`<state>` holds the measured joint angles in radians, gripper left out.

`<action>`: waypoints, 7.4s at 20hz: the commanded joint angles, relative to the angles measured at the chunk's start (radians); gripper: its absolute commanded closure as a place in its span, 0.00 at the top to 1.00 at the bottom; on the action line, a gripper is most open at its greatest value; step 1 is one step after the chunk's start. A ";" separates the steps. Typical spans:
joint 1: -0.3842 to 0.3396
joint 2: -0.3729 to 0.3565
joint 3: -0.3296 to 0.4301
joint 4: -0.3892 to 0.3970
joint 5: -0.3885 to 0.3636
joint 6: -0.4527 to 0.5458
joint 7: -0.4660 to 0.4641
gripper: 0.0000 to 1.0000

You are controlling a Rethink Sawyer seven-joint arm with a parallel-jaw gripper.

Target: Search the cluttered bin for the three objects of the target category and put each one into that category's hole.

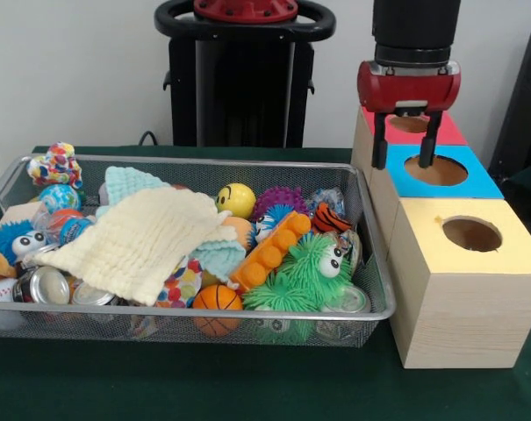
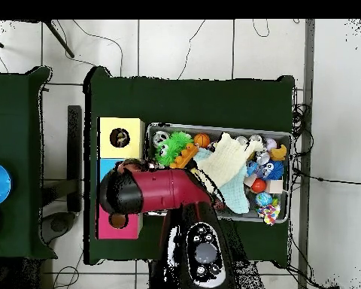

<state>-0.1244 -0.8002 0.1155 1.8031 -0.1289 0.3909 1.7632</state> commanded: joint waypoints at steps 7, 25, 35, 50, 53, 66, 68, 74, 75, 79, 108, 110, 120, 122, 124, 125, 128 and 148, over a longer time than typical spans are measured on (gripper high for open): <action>-0.139 -0.024 0.142 0.118 -0.063 0.112 -0.096 1.00; -0.358 -0.026 0.268 0.166 -0.200 0.094 -0.174 1.00; -0.222 0.065 0.213 0.030 -0.168 0.109 0.028 1.00; -0.313 -0.028 0.277 0.095 -0.154 0.079 -0.047 1.00; -0.323 -0.038 0.286 0.106 -0.166 0.083 -0.052 1.00; -0.420 0.114 0.352 -0.002 -0.224 0.084 -0.135 1.00; -0.436 0.148 0.364 -0.028 -0.233 0.087 -0.155 1.00; -0.474 0.181 0.397 -0.066 -0.250 0.087 -0.176 1.00; -0.462 0.146 0.382 -0.067 -0.257 0.111 -0.173 1.00; -0.438 0.033 0.364 -0.061 -0.262 0.194 -0.168 1.00; -0.150 0.132 0.033 -0.254 -0.776 0.141 0.074 1.00; -0.131 0.138 0.004 -0.262 -0.793 0.135 0.094 1.00; -0.083 0.188 -0.097 -0.300 -0.817 0.070 0.178 1.00; -0.095 0.191 -0.096 -0.293 -0.793 0.051 0.180 1.00; -0.120 0.202 -0.079 -0.285 -0.754 0.031 0.165 1.00; -0.137 0.211 -0.065 -0.286 -0.733 0.027 0.150 1.00; -0.206 0.235 0.004 -0.279 -0.659 0.054 0.075 1.00; -0.387 0.389 0.180 -0.294 -0.542 0.118 -0.102 1.00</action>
<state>-0.4827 -0.4868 0.1596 1.5082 -0.6951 0.4822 1.7632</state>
